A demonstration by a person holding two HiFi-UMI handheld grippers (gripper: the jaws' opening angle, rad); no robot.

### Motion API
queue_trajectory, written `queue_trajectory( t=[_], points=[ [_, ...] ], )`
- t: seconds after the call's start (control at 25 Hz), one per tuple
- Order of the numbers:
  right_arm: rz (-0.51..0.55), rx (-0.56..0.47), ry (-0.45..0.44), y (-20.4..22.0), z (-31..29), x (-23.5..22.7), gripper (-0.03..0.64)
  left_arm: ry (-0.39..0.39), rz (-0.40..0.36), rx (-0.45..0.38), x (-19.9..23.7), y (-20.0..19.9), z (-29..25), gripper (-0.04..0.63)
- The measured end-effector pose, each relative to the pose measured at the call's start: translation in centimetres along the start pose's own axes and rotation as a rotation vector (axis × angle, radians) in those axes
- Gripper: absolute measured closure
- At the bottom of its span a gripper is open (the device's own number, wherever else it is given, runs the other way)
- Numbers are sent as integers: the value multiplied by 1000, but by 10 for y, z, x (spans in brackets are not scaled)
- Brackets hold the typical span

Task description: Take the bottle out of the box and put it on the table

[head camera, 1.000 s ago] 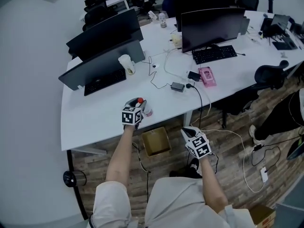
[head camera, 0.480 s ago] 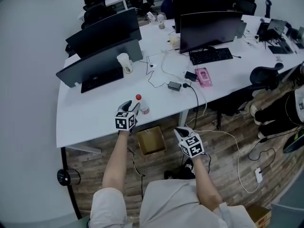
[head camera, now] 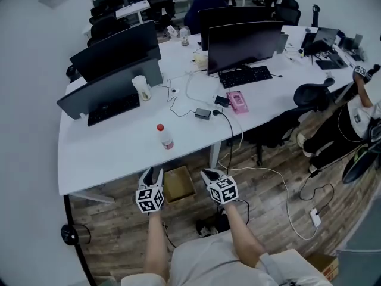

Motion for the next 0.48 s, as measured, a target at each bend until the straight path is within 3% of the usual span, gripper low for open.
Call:
queue_trajectory(
  t=[0.2,0.36,0.48],
  points=[
    [-64,-66,2,-8,0,13,575,-10,63,-17,-12,18,52,426],
    [-55,-93,-27,-12,-5,23,575,-46,38,-42,-17,16,65,439],
    [-32,-72,-62,-8,0,28,575,-25,44,-88,-33,13,70,466]
  ],
)
Point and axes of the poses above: the fingertips, and each gripper's own axes: z backward along the fingers, x to its left, y out of its underside, the point moved 7 cm from there along z, backward along the fingers, and after that the axes turned 10 degrees about -x, right-handed, at the moved point
